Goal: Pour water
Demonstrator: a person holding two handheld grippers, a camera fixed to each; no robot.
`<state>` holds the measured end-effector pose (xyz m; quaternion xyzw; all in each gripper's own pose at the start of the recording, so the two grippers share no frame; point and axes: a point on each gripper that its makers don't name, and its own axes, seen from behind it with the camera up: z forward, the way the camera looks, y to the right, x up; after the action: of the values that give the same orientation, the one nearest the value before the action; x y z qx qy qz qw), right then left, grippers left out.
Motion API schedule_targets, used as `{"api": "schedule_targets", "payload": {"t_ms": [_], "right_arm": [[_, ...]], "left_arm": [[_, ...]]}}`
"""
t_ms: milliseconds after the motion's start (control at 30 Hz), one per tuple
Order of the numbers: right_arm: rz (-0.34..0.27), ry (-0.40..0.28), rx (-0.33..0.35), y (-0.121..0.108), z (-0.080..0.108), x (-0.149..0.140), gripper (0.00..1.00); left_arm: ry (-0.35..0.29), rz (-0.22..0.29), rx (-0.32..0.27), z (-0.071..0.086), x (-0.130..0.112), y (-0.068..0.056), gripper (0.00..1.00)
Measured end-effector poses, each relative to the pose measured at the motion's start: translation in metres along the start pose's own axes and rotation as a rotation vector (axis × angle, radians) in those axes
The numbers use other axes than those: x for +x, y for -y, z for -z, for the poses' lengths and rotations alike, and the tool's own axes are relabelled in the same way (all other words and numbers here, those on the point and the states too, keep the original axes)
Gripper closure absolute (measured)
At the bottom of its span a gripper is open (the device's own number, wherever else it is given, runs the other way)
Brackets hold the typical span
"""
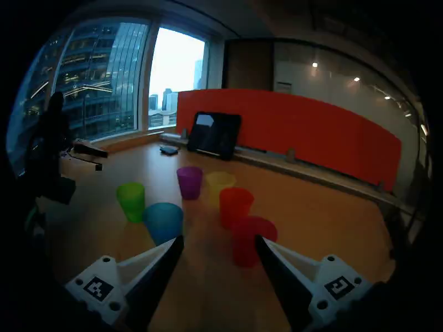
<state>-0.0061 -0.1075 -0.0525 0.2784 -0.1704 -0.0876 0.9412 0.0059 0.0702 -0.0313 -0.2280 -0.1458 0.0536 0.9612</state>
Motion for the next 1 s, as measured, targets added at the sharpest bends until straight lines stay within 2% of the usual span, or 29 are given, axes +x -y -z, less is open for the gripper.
{"api": "schedule_targets", "payload": {"t_ms": [267,467,667,1000], "right_arm": [[-0.009,-0.104,-0.106,-0.020,0.003,0.027,0.01],[-0.004,-0.175,-0.203,-0.037,0.005,0.043,0.01],[-0.005,-0.238,-0.309,-0.055,0.010,0.053,0.00],[-0.034,-0.335,-0.443,-0.077,0.026,0.066,0.00]], "left_arm": [[-0.106,0.003,0.086,0.007,0.025,0.013,0.00],[-0.181,-0.003,0.130,0.012,0.044,0.017,0.00],[-0.239,0.004,0.163,0.015,0.059,0.018,0.00],[-0.305,0.015,0.250,0.022,0.072,0.029,0.00]]}}
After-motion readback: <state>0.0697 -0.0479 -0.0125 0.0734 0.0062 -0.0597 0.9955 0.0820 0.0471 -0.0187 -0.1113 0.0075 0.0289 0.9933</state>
